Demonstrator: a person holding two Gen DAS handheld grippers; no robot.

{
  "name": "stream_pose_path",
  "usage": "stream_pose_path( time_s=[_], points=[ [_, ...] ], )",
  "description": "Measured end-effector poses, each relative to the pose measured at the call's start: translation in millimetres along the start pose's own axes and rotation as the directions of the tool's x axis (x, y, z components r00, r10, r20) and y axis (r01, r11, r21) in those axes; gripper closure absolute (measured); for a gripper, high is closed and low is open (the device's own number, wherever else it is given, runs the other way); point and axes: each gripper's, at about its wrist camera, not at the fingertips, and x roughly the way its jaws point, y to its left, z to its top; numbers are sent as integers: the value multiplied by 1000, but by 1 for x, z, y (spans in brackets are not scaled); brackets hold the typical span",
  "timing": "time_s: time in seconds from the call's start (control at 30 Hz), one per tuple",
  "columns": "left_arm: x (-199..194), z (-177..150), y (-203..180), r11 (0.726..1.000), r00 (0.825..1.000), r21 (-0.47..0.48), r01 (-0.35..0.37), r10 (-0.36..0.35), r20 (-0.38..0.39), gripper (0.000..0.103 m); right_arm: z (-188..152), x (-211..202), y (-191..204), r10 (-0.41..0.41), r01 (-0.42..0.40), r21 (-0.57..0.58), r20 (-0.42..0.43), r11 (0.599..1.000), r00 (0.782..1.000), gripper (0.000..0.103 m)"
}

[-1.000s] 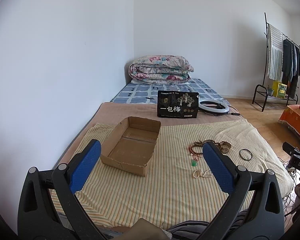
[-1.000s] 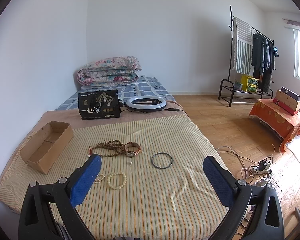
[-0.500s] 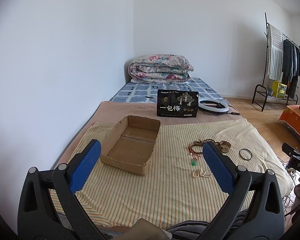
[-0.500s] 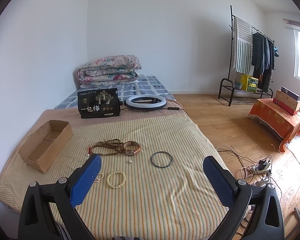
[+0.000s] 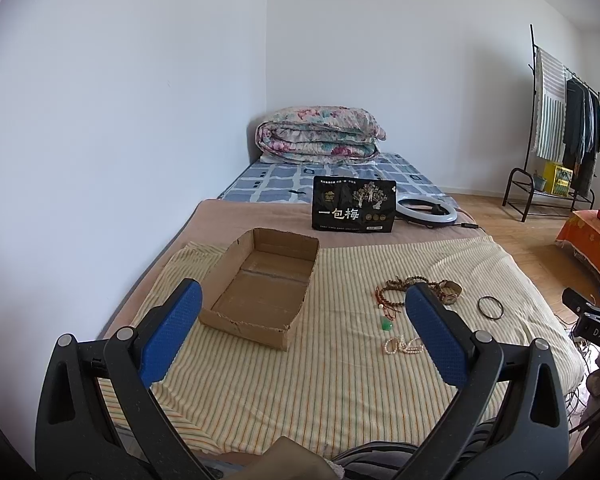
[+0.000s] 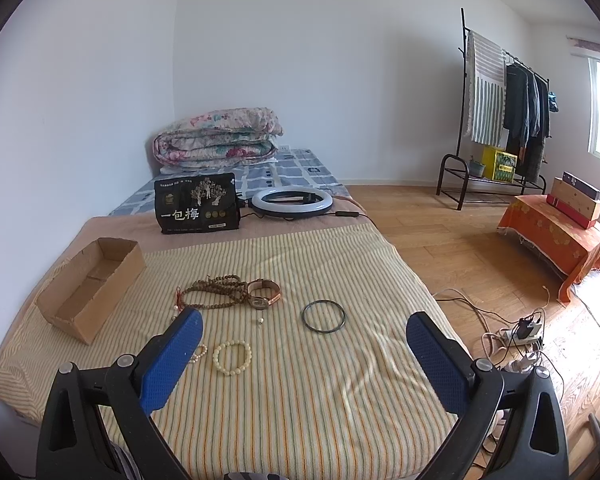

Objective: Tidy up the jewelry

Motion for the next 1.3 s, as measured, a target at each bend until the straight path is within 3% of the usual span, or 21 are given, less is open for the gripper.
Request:
stream_pose_path(
  time_s=[0.43, 0.83, 1.13, 1.3],
  points=[
    [20, -13, -5, 1000, 999, 8, 20, -20, -39, 0, -5, 10, -4, -1, 2, 4, -33, 1000, 999, 0],
    [71, -18, -11, 996, 989, 37, 85, -80, -125, 0, -14, 45, -4, 24, -29, -46, -102, 999, 995, 0],
    [114, -35, -37, 980, 962, 90, 180, -157, -222, 0, -25, 96, 11, 52, -79, -132, -193, 988, 980, 4],
    [140, -47, -57, 966, 940, 114, 233, -193, -283, 9, -30, 125, 15, 111, -148, -127, -260, 981, 959, 10]
  ],
)
